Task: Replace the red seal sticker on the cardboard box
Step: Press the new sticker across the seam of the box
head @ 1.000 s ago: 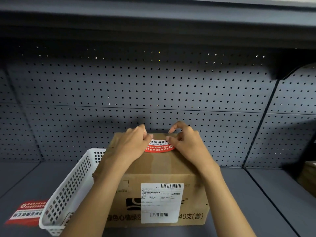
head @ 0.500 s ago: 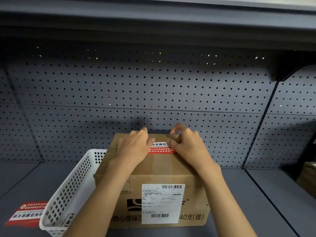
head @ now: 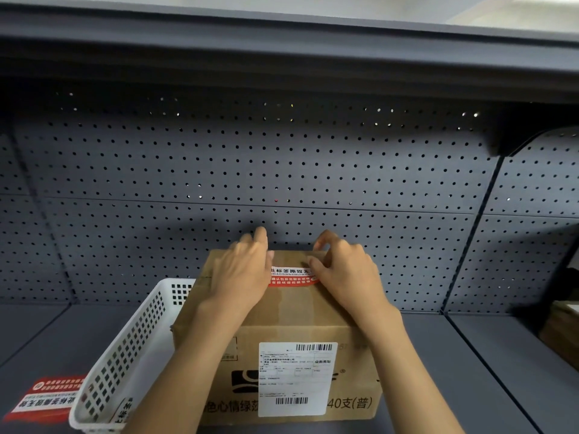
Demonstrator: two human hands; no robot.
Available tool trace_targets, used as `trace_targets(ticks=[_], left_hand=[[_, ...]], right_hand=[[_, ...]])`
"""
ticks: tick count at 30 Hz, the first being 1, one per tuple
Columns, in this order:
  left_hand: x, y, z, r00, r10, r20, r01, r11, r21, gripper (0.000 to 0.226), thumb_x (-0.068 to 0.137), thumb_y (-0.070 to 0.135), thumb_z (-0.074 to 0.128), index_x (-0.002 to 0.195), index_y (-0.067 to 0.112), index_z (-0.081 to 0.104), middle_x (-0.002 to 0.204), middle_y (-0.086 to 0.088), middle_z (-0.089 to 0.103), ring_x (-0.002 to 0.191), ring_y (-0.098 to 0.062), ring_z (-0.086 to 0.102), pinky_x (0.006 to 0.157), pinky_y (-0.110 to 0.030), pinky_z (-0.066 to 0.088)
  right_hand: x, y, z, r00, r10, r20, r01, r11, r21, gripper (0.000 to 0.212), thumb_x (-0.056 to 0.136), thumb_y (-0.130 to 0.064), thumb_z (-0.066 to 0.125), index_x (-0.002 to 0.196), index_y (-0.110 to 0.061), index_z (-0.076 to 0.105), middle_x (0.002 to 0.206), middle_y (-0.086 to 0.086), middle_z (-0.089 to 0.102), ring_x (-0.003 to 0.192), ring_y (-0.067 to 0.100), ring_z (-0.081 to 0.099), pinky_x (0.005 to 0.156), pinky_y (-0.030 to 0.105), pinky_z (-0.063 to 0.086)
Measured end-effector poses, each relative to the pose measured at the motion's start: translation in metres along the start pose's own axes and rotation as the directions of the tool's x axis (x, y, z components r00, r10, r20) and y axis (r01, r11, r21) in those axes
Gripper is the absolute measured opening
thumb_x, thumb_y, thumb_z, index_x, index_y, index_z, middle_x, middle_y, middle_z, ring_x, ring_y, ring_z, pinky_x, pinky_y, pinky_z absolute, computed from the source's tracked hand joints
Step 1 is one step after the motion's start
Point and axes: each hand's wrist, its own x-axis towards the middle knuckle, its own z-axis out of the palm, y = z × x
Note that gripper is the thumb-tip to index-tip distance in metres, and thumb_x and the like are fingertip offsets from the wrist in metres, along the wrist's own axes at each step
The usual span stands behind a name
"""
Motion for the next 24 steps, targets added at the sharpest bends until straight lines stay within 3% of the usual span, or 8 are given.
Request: trace_targets(ticks=[3, 5, 8, 15, 24], left_hand=[[-0.005, 0.011, -0.003, 1.0, 0.03, 0.003, -0.03, 0.999, 0.037, 0.029, 0.098, 0.036, 0.047, 0.12, 0.017, 0.048, 0.118, -0.005, 0.056, 0.108, -0.026, 0.055, 0.078, -0.038, 0.045], [-0.007, 0.02, -0.001, 0.995, 0.051, 0.091, -0.057, 0.996, 0.074, 0.037, 0.097, 0.035, 0.046, 0.129, 0.017, 0.044, 0.129, -0.006, 0.05, 0.119, -0.029, 0.049, 0.09, -0.041, 0.043], [-0.007, 0.025, 0.004, 0.983, 0.008, 0.183, -0.024, 0.996, 0.087, 0.038, 0.1, 0.034, 0.039, 0.134, 0.016, 0.041, 0.136, -0.008, 0.047, 0.124, -0.031, 0.046, 0.094, -0.044, 0.042], [-0.001, 0.02, 0.005, 0.964, -0.078, 0.256, 0.061, 0.995, 0.074, 0.045, 0.102, 0.034, 0.038, 0.145, 0.022, 0.036, 0.142, -0.008, 0.045, 0.131, -0.031, 0.042, 0.096, -0.048, 0.042], [-0.002, -0.006, -0.002, 0.964, -0.118, 0.24, 0.092, 0.989, 0.118, 0.039, 0.103, 0.036, 0.034, 0.137, 0.021, 0.046, 0.135, -0.009, 0.049, 0.125, -0.03, 0.045, 0.095, -0.049, 0.044]], right_hand=[[-0.002, -0.017, 0.001, 0.999, -0.017, -0.036, 0.013, 0.996, -0.086, 0.036, 0.091, -0.039, 0.057, 0.124, -0.024, 0.052, 0.117, 0.002, 0.063, 0.115, 0.027, 0.055, 0.084, 0.041, 0.05], [-0.002, -0.03, 0.008, 1.0, 0.022, 0.022, -0.019, 0.993, -0.116, 0.044, 0.095, -0.038, 0.052, 0.135, -0.022, 0.044, 0.135, 0.004, 0.052, 0.129, 0.029, 0.044, 0.096, 0.047, 0.044], [0.0, -0.037, 0.02, 0.986, 0.1, 0.135, -0.08, 0.986, -0.145, 0.046, 0.102, -0.038, 0.038, 0.144, -0.02, 0.035, 0.148, 0.007, 0.041, 0.14, 0.031, 0.032, 0.107, 0.055, 0.035], [0.005, -0.035, 0.024, 0.944, 0.2, 0.262, -0.125, 0.953, -0.276, 0.047, 0.104, -0.04, 0.03, 0.147, -0.021, 0.03, 0.154, 0.009, 0.035, 0.145, 0.035, 0.025, 0.114, 0.064, 0.021], [0.001, -0.01, 0.008, 0.956, 0.202, 0.212, -0.139, 0.95, -0.279, 0.043, 0.103, -0.043, 0.031, 0.137, -0.02, 0.045, 0.144, 0.008, 0.05, 0.137, 0.032, 0.04, 0.113, 0.052, 0.031]])
